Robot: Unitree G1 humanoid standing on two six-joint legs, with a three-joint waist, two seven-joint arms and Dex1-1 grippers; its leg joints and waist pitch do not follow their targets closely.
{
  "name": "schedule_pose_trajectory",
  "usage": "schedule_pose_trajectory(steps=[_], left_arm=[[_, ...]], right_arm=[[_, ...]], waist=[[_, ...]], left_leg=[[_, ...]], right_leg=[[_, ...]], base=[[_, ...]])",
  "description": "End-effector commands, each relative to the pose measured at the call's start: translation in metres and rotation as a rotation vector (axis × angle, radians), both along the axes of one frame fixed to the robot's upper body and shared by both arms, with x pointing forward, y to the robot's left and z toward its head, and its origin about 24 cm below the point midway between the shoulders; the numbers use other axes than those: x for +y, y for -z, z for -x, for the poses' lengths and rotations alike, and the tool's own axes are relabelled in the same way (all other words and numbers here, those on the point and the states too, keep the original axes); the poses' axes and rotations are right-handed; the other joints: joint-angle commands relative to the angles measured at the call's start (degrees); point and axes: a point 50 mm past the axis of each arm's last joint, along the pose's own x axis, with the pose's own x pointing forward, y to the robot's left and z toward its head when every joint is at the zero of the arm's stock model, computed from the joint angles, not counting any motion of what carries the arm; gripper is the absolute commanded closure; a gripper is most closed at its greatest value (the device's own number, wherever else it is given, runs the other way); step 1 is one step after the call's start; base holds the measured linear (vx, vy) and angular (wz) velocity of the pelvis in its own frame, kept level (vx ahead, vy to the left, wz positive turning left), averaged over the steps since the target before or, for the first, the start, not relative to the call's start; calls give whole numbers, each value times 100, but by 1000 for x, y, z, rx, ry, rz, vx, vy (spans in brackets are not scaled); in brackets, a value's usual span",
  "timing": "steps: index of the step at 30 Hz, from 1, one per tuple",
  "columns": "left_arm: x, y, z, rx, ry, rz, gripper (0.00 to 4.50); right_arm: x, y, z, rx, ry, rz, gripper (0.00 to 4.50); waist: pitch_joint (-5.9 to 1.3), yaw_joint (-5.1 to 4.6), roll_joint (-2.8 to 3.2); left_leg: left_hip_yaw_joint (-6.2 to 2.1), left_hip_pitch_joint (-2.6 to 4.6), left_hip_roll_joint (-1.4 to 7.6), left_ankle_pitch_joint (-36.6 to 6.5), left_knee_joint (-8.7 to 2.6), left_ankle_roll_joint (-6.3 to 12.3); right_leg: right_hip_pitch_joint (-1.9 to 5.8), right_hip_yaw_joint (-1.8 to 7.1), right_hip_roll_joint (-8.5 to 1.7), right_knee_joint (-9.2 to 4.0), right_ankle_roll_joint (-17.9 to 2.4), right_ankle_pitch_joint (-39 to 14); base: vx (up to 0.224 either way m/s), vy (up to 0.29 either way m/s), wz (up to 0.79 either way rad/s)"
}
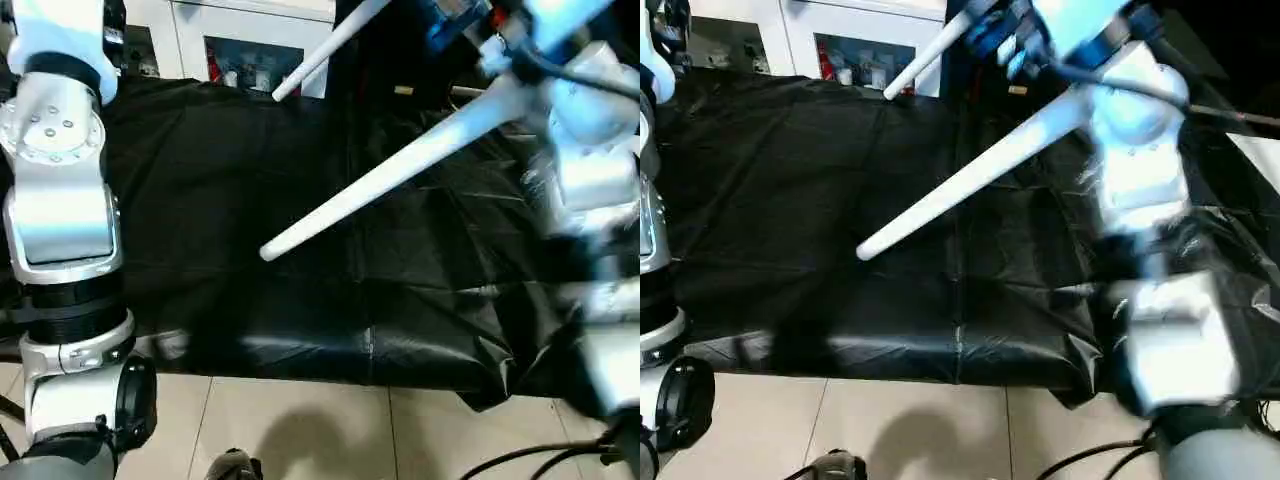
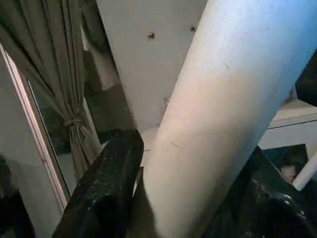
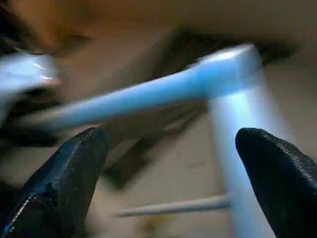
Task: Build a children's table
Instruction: Flip table
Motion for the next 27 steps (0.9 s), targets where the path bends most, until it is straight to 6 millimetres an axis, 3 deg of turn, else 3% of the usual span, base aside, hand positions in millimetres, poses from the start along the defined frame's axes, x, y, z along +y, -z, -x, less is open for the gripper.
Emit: schedule_pose_trajectory(steps=[1, 4, 5, 6, 7, 10, 13, 16, 17, 19, 21, 23, 24, 26, 27], left_arm=[[1, 6, -1, 20, 18, 68, 221], [2, 7, -2, 27, 15, 72, 224], [2, 7, -2, 27, 15, 72, 225], [3, 8, -2, 31, 14, 73, 227], [3, 8, -2, 31, 14, 73, 227], [5, 11, -1, 39, 14, 69, 230], [6, 12, 0, 40, 16, 58, 236], [6, 13, 1, 43, 16, 55, 238], [6, 13, 1, 43, 17, 54, 239], [6, 13, 1, 44, 18, 50, 240], [6, 13, 1, 44, 19, 49, 243], [6, 14, 1, 47, 23, 43, 244], [6, 15, 0, 49, 24, 41, 244], [6, 16, 0, 53, 25, 39, 245], [6, 16, 0, 53, 25, 39, 245]], right_arm=[[12, 43, 1, 224, -52, 94, 0], [14, 91, 3, 455, -38, 105, 0], [14, 91, 3, 456, -38, 105, 0], [9, 121, 5, 594, 4, 70, 0], [9, 121, 5, 594, 4, 70, 0], [-8, 159, 17, 788, 74, -50, 0], [-18, 174, 31, 869, 112, -106, 0], [-23, 180, 35, 902, 156, -100, 0], [-28, 183, 33, 924, 213, -107, 0], [-34, 186, 27, 962, 298, -154, 0], [-35, 186, 25, 970, 314, -172, 0], [-31, 175, 9, 988, 266, -312, 0], [-30, 173, 3, 983, 271, -325, 0], [-29, 171, -10, 967, 314, -315, 0], [-29, 171, -10, 967, 314, -315, 0]], waist=[[-434, -27, 101], [-444, -27, 86], [-444, -32, 94], [-433, -31, 90], [-414, -36, 92], [-410, -49, 67], [-420, -41, 45], [-414, -54, 35], [-412, -69, 16], [-387, -87, 51], [-390, -103, 43], [-397, -138, 64], [-409, -153, 55], [-400, -160, 78], [-405, -160, 61]], left_leg=[[-145, 296, 210, -1190, -421, -23], [-161, 289, 208, -1467, -448, -223], [-165, 279, 202, -1490, -451, -251], [-159, 277, 203, -1559, -458, -284], [-165, 283, 201, -1741, -476, -330], [-176, 276, 204, -1851, -490, -364], [-172, 264, 203, -1751, -486, -322], [-177, 241, 194, -1718, -491, -295], [-173, 251, 196, -1771, -485, -295], [-181, 280, 194, -2012, -494, -364], [-196, 281, 195, -2118, -502, -430], [-212, 288, 193, -2264, -506, -462], [-225, 261, 188, -2241, -510, -481], [-204, 307, 199, -2243, -502, -532], [-194, 298, 192, -2188, -498, -545]], right_leg=[[130, 110, -230, -407, -1018, -129], [124, 113, -259, -432, -998, -454], [126, 114, -260, -432, -984, -493], [101, 126, -271, -452, -936, -608], [81, 128, -273, -482, -883, -817], [70, 133, -282, -499, -807, -957], [81, 135, -282, -501, -763, -827], [92, 129, -283, -502, -739, -862], [80, 130, -292, -517, -723, -1026], [23, 140, -296, -557, -662, -1463], [12, 133, -285, -559, -620, -1567], [-6, 132, -301, -556, -633, -1581], [17, 117, -310, -535, -651, -1553], [-37, 125, -284, -538, -664, -1430], [-17, 125, -286, -525, -694, -1328]], base=[[0, 0, 0], [0, 0, 0], [0, 0, 0], [0, 0, 0], [0, 0, 0], [0, 0, 0], [0, 0, 0], [0, 0, 0], [0, 0, 0], [0, 0, 0], [0, 0, 0], [0, 0, 0], [0, 0, 0], [0, 0, 0], [0, 0, 0]])
